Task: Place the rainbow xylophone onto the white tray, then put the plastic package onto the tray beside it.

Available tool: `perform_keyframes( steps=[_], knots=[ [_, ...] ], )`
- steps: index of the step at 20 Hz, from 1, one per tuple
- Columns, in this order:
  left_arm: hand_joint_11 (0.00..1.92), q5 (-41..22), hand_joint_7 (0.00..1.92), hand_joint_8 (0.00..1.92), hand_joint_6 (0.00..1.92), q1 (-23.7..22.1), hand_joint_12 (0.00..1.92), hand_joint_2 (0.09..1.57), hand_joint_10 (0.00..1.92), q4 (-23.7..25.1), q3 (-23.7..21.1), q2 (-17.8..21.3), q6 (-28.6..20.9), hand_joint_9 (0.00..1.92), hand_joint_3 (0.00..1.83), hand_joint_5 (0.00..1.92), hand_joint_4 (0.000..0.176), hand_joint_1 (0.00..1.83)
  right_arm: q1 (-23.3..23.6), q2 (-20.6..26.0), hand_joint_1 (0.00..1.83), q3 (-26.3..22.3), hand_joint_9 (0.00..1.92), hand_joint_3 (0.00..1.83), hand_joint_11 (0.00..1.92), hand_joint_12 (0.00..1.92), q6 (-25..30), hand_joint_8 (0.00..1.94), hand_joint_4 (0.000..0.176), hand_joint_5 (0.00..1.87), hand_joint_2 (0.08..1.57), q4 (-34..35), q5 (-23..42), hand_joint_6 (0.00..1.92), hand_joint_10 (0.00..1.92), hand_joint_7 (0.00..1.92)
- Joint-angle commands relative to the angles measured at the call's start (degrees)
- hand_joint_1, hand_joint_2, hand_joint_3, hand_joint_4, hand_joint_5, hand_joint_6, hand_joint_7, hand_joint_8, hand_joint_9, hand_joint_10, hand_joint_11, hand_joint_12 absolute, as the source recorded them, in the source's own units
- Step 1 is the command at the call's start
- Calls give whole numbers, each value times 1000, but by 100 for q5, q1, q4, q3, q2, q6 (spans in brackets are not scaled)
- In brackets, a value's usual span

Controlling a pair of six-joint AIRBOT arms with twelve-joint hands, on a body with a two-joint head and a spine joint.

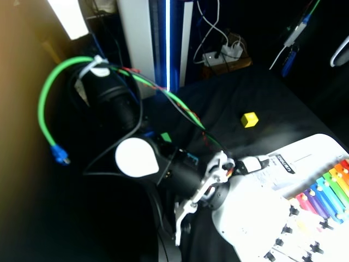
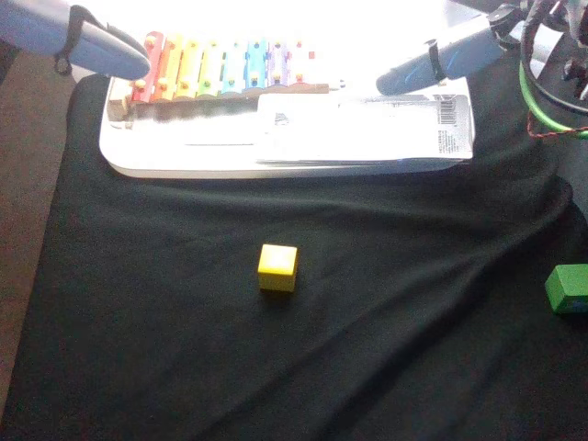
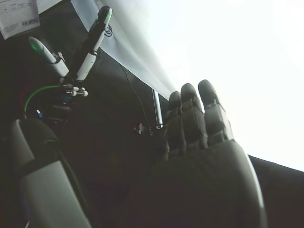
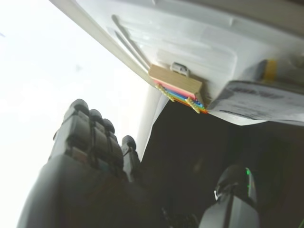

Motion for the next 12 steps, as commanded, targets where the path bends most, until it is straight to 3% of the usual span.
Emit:
perform_keyframes(
  steps=[1,7,10,12],
  knots=[
    [0,-608,241,3,0,-32,417,679,2,-226,-7,6,25,248,0,0,0,763,66,61,429,-50,0,6,0,0,56,0,176,0,718,286,577,0,0,0],
    [0,-619,201,0,0,91,430,674,0,-375,-7,6,57,232,0,0,0,795,69,330,434,-404,0,7,0,0,56,0,176,0,747,393,1140,0,0,0],
    [0,-684,194,0,0,136,483,692,0,-471,-8,7,76,223,7,0,0,840,121,715,473,-874,0,8,0,0,31,0,176,0,755,451,1511,0,0,0],
    [0,-820,124,0,0,232,559,703,0,-585,-34,36,76,182,8,0,0,821,130,1080,466,-1385,0,5,0,0,-482,0,176,0,752,867,1708,0,0,0]
  ],
)
